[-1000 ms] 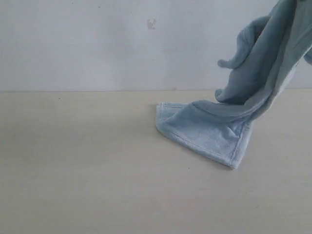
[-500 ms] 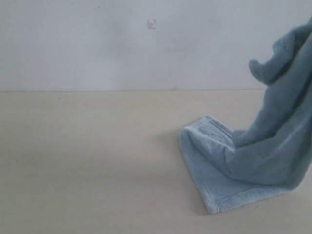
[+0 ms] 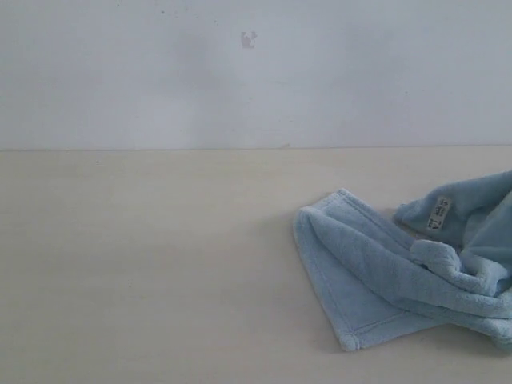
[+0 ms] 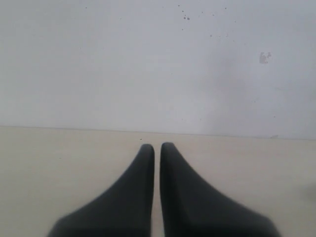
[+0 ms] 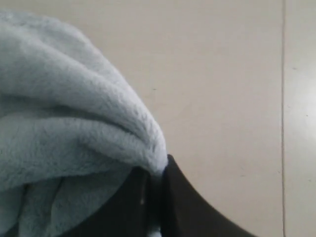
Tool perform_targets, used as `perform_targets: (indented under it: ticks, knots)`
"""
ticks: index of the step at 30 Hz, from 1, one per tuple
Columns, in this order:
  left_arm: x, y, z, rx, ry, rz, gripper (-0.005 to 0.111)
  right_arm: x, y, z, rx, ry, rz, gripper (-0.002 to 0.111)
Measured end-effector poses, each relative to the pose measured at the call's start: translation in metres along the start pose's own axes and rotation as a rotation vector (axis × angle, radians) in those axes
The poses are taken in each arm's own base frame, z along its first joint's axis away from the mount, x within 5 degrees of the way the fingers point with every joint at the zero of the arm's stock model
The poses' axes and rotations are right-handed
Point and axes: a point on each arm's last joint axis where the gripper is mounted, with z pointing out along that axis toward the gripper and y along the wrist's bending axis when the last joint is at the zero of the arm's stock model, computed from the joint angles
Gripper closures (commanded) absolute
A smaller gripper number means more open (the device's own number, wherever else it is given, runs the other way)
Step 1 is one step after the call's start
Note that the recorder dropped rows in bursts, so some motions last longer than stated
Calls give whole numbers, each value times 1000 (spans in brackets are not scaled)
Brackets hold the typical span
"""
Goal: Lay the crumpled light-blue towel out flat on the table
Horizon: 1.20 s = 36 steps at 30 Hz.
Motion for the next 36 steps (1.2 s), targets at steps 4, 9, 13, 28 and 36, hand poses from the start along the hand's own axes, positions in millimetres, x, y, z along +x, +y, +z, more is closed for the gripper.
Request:
perform_targets:
  ticks: [4, 9, 13, 28, 36]
  knots:
    - [0, 0, 0, 0, 0, 0, 103, 9, -37, 5, 42, -1, 107, 90]
    - [0, 0, 0, 0, 0, 0, 103, 17, -60, 8, 63, 9, 202, 65]
    - [0, 0, 0, 0, 0, 0, 103, 14, -54, 0, -16, -45, 239, 51]
    - [0, 0, 0, 0, 0, 0, 103, 59, -13, -105, -423, -460, 390, 108]
    - [0, 0, 0, 0, 0, 0, 103, 118, 33, -128, -596, -574, 379, 108]
